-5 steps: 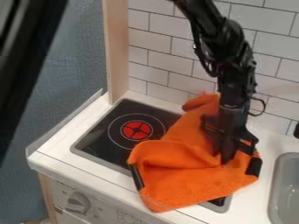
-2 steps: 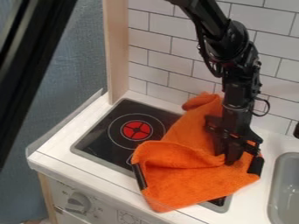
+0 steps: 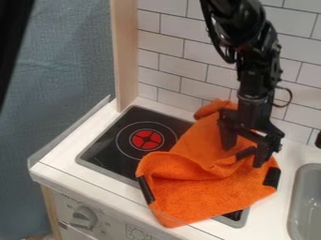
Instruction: Fold the cloth from the left to the right
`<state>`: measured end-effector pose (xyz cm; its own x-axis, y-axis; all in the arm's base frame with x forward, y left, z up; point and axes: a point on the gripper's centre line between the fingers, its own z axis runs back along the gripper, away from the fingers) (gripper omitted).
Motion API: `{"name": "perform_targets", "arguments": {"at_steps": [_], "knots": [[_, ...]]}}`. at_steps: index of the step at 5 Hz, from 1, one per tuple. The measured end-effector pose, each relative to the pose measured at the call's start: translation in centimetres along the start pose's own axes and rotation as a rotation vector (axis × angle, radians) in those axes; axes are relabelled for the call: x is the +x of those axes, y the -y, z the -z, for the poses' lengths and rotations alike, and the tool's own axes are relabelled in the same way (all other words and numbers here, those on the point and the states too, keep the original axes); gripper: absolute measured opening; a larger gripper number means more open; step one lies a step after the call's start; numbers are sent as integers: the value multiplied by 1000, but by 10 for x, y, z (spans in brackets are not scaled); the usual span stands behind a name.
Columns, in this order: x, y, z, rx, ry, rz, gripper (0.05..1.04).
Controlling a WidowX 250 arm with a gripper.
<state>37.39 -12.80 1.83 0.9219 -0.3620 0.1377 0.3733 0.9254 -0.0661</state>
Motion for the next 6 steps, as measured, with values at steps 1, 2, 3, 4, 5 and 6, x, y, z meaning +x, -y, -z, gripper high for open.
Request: {"name": "perform_targets", "arguments": {"at_steps": [1,2,3,4,5,6], "knots": [[-2,1,-17,3,17,-3,1009],[-4,1,-40,19,54,-6,999],[-8,0,-55,37,69,1,999],[-8,-1,-56,39,69,3,999],[-8,-1,-56,40,71,3,999],[-8,-1,-56,41,70,4,999]]}}
